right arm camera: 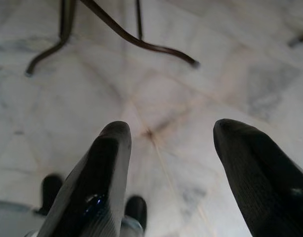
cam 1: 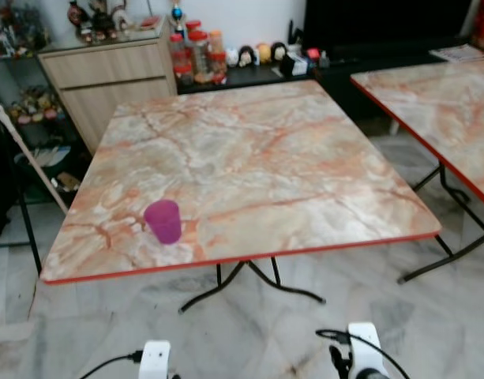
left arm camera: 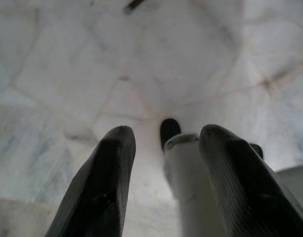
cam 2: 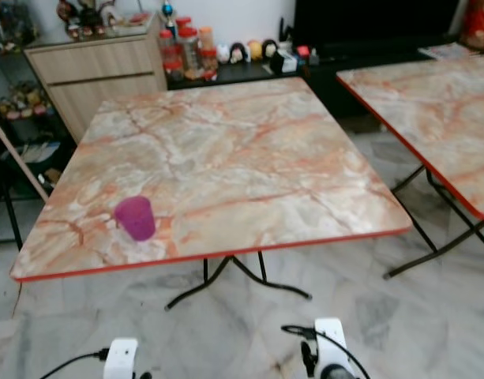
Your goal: Setting the table
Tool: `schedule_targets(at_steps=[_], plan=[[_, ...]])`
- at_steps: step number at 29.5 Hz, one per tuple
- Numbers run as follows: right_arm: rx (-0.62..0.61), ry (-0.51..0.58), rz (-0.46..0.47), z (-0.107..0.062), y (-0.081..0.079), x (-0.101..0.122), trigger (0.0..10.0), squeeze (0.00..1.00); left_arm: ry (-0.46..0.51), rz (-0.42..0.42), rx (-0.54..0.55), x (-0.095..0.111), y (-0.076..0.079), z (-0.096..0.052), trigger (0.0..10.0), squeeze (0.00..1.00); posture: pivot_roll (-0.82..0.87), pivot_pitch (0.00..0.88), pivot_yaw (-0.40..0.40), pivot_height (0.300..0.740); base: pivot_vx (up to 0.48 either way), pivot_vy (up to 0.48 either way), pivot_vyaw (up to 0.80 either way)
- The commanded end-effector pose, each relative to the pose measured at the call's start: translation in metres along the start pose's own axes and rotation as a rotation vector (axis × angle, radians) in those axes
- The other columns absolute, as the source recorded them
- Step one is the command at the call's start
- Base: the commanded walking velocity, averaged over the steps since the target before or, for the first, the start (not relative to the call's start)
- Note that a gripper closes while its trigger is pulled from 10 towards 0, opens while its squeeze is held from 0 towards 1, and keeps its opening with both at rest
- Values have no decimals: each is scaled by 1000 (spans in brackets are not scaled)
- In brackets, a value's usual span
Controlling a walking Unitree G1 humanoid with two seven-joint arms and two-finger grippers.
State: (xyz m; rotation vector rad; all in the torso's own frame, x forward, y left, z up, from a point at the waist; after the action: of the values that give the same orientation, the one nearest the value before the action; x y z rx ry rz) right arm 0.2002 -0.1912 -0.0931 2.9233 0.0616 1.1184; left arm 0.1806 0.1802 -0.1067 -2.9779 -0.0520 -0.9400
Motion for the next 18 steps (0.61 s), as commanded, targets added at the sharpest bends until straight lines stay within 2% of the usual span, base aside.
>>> schedule_targets(at_steps=[1, 12, 15, 16, 18], plan=[[11, 7, 10, 1, -6, 3, 10000, 0, 0, -5, 15, 2, -5, 0, 10000, 0, -74, 0, 37, 740, 304, 0, 0], [18, -6, 18, 1, -11, -1, 10000, 0, 16, -17, 61, -2, -19, -3, 10000, 0, -46, 0, 52, 740, 28, 0, 0], [20, -7, 23, 1, -13, -2, 10000, 0, 76, -66, 119, 1, -32, -6, 10000, 0, -33, 0, 56, 740, 0, 0, 0], [20, -7, 23, 1, -13, -2, 10000, 0, 76, -66, 119, 1, -32, -6, 10000, 0, -33, 0, 56, 740, 0, 0, 0], [22, -9, 27, 1, -14, -2, 10000, 0, 147, -99, 169, 4, -45, -10, 10000, 0, -22, 0, 58, 740, 0, 0, 0]])
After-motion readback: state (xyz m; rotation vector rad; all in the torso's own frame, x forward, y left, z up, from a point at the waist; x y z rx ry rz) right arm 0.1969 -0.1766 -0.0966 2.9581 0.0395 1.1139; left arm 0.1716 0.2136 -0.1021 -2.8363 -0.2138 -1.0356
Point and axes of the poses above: a point about 5 cm out from each wrist's last joint towards the gripper, its own z axis pointing out of the wrist towards the gripper, its own x axis along the axis of the wrist's last joint, y = z × x, the point moved 2 cm from there along z, pointing out of the wrist towards the gripper, and after that the axes turned 1 degree about -z, right-handed, at the moved point
